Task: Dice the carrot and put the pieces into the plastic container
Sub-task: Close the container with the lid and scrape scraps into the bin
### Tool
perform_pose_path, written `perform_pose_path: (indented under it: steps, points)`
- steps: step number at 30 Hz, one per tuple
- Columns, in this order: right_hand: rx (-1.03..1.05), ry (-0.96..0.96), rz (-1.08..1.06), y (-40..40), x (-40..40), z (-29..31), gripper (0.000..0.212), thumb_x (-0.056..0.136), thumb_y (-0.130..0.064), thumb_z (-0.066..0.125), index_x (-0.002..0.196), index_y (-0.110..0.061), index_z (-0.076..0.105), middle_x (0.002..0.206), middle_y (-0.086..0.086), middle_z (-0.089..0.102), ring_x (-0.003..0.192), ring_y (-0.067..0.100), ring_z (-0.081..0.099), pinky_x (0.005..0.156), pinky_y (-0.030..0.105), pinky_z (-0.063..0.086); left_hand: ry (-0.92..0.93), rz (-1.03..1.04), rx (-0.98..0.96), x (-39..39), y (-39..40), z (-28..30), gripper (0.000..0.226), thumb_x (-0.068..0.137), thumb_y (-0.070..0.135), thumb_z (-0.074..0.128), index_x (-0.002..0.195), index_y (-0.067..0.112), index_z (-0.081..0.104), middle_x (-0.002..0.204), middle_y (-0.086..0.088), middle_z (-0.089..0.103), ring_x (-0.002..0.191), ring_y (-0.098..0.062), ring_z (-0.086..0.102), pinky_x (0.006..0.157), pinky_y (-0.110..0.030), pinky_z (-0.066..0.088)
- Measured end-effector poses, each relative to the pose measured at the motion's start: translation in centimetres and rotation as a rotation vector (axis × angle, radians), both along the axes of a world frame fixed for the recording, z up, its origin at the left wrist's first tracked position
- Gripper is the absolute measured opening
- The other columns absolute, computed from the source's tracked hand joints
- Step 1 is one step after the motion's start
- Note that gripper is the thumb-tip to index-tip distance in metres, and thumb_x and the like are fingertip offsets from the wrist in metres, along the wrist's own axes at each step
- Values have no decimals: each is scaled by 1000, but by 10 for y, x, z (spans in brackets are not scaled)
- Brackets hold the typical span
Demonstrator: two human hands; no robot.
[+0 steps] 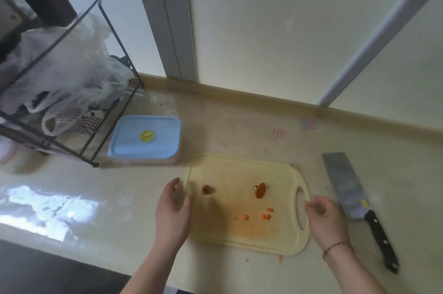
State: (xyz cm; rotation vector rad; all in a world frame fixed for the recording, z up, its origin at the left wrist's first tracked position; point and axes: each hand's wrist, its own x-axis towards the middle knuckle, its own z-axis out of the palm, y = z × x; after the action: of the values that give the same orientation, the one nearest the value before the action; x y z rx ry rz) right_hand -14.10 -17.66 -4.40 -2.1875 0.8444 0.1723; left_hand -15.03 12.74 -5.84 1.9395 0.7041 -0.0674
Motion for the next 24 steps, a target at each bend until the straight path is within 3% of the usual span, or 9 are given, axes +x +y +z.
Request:
perform_pose_path:
  steps: [3,6,8,10,13,16,18,24]
  points:
    - [47,97,-96,-7,4,-2,25,85,-12,68,97,10,63,94,25,66,92,37,62,88,41,47,26,97,-141,5,-5,9,39,101,17,59,139,20,55,130,5,61,116,-17,58,92,-27,46]
    - [13,134,-27,-10,17,3,33,87,-15,66,91,18,61,104,32,65,102,42,60,86,40,49,56,137,-181,9,-8,12,34,100,14,57,134,17,59,126,2,63,110,-17,57,90,-26,42]
    - [-34,179,79,-12,20,4,34,92,-20,60,75,9,64,93,26,68,97,39,63,72,34,49,64,194,-232,14,-6,14,32,99,12,57,131,14,62,123,-1,65,108,-20,58,89,-29,42]
    - [-49,192,127,-16,16,-1,38,95,-23,54,61,-7,57,65,12,62,70,30,62,58,31,44,90,248,-297,17,-1,15,31,98,12,58,128,13,63,122,-5,66,108,-24,60,90,-33,46]
    - [245,96,27,-15,-1,-5,28,100,-20,45,74,-10,50,64,12,57,51,23,54,53,40,47,130,299,-417,16,5,16,27,96,13,60,122,15,64,121,-13,69,113,-32,63,103,-46,50]
    - [687,28,-181,-9,-19,0,22,104,-22,36,87,-14,48,75,12,69,61,27,63,58,36,49,112,381,-525,12,8,21,22,97,7,57,118,7,65,102,-12,71,95,-27,65,91,-35,52]
    - [782,27,-195,-12,-26,3,23,105,-25,33,92,-15,50,82,17,73,67,31,66,66,39,49,93,428,-589,7,8,28,20,99,6,54,116,1,65,88,-8,68,81,-20,61,79,-28,49]
    - [855,-38,-102,-15,-43,14,24,105,-24,33,96,-15,54,82,18,71,64,30,67,67,40,51,-23,314,-453,-36,16,42,22,105,16,49,114,10,68,95,-6,68,87,-22,59,82,-36,47]
